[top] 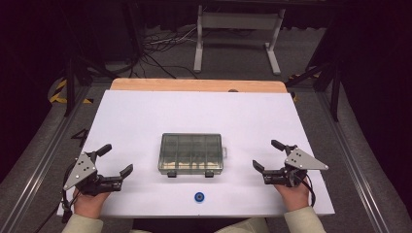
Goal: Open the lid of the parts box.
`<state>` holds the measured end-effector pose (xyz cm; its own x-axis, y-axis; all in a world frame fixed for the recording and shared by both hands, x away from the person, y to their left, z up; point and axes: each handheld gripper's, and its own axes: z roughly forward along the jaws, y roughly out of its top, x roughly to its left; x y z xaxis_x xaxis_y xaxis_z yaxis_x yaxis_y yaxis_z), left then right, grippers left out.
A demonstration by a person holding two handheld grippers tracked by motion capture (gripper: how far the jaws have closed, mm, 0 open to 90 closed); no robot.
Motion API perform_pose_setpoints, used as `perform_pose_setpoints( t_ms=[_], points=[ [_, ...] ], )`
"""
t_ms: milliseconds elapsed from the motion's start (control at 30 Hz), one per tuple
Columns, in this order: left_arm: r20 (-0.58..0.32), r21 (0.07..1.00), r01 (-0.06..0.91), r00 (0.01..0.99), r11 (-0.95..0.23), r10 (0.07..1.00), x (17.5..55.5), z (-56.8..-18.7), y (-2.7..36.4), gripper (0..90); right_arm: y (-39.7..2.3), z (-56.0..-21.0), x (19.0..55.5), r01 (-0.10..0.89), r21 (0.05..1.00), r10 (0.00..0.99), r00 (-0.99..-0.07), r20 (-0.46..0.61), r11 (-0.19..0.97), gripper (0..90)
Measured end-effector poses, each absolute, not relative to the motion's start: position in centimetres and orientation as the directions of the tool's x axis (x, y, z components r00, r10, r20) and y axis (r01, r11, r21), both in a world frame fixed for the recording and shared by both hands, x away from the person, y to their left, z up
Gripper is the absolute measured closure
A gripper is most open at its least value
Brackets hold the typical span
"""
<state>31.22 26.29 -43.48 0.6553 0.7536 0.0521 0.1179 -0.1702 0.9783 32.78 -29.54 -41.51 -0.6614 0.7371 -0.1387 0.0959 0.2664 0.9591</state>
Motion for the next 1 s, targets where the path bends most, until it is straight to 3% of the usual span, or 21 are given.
perform_pose_setpoints(
  t_ms=[1000],
  points=[
    [0.064, 0.974, 0.120, 0.664, -0.191, 0.745, 31.39, -43.05, 25.58, 3.5, -29.01, -41.18, 32.82, 0.108, 0.958, 0.735, -0.665, -0.130, 0.267, 7.7]
  ],
)
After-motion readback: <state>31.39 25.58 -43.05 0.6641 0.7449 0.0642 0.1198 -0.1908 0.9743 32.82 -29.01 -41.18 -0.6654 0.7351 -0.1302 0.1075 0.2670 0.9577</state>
